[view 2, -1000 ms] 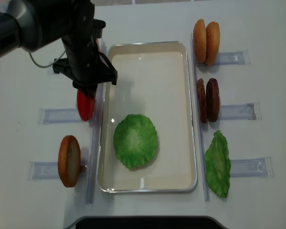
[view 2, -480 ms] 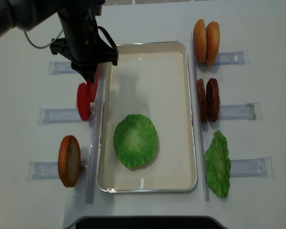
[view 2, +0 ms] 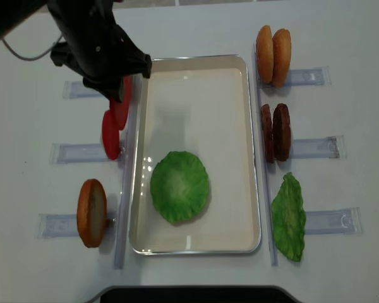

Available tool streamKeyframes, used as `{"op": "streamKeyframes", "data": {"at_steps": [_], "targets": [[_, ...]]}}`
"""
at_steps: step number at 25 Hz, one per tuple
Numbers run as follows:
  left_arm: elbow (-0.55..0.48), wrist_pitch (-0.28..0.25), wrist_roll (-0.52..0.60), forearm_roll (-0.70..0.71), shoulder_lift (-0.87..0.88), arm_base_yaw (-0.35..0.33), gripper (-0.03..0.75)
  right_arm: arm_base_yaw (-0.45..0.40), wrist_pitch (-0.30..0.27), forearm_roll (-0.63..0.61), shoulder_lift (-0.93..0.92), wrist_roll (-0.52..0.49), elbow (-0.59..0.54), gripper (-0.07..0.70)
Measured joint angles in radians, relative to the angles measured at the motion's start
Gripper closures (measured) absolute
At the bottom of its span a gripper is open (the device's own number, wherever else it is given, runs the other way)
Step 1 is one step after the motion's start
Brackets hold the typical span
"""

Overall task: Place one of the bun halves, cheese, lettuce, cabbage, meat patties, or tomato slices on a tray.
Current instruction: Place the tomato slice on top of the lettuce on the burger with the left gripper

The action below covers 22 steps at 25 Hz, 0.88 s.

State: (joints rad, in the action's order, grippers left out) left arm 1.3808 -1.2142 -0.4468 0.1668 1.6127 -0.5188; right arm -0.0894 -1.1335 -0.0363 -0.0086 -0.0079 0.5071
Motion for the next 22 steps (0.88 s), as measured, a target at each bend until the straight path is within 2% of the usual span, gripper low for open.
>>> {"op": "streamKeyframes", "data": {"at_steps": [9, 15, 22], "targets": [[-0.221, 0.002, -0.006, -0.059, -0.242, -0.003, 0.659, 0.0, 0.0, 0.0, 0.0, 0.0, 0.0, 0.356], [-0.271, 0.014, -0.006, -0.067, -0.291, -0.003, 0.659, 0.0, 0.0, 0.0, 0.0, 0.0, 0.0, 0.356], [-0.326, 0.077, -0.006, -0.09, -0.291, -0.003, 0.659, 0.0, 0.0, 0.0, 0.0, 0.0, 0.0, 0.356]]}}
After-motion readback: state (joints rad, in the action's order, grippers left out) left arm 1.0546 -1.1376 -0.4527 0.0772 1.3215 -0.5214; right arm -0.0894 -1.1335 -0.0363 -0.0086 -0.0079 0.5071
